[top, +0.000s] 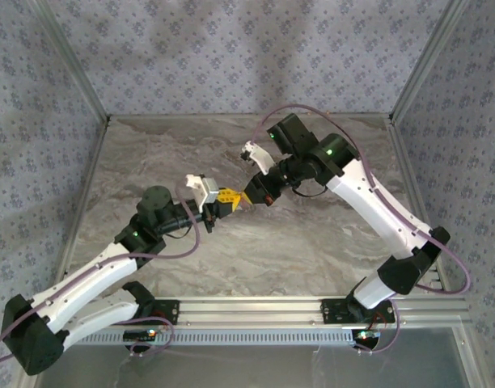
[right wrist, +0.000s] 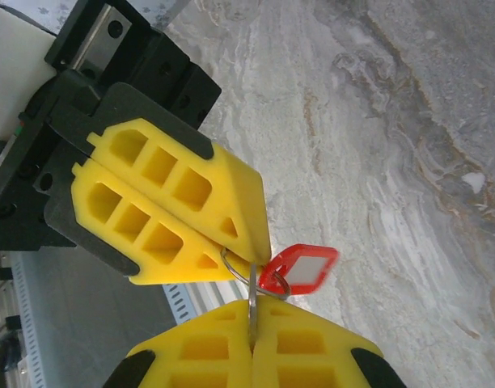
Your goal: Remove the keys from the keyring
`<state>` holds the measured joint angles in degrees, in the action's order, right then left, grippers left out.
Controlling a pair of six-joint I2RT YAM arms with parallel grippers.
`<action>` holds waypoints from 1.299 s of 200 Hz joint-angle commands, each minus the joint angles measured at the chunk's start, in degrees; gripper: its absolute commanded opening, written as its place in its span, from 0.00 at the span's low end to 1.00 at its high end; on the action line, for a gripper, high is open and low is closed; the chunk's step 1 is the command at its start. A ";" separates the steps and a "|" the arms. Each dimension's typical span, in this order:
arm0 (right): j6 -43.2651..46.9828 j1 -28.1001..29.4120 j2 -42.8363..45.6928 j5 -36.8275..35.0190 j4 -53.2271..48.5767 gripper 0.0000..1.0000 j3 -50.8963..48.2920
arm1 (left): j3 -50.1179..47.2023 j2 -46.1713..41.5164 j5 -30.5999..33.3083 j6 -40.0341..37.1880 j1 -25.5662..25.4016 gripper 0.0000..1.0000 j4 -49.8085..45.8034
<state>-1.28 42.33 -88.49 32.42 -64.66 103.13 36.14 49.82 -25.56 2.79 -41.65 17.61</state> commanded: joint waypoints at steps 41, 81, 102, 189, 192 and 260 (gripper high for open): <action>-3.53 -1.25 2.14 1.48 3.99 0.00 -1.39 | -2.78 -6.57 2.63 -0.53 -0.27 0.00 -0.25; -1.37 -0.09 1.79 0.68 2.80 0.00 1.33 | -7.12 -7.41 6.15 3.37 -0.31 0.35 -0.89; 0.10 0.51 1.06 0.01 0.76 0.00 2.57 | -8.06 -9.43 7.94 3.41 -0.36 0.41 -0.48; 1.81 1.27 0.77 0.92 -0.24 0.00 3.89 | -4.34 -9.58 6.57 1.11 -0.36 0.52 -0.20; 1.81 1.27 0.77 1.03 -0.18 0.00 3.84 | -4.25 -9.37 6.62 1.02 -0.36 0.54 -0.01; 1.02 1.36 1.74 4.74 1.51 0.00 3.35 | -3.48 -3.89 3.84 -4.27 -1.10 0.66 11.09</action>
<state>-0.40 43.44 -88.09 34.46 -63.35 105.27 31.07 45.15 -19.46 2.76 -41.82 21.30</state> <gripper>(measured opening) 0.052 0.646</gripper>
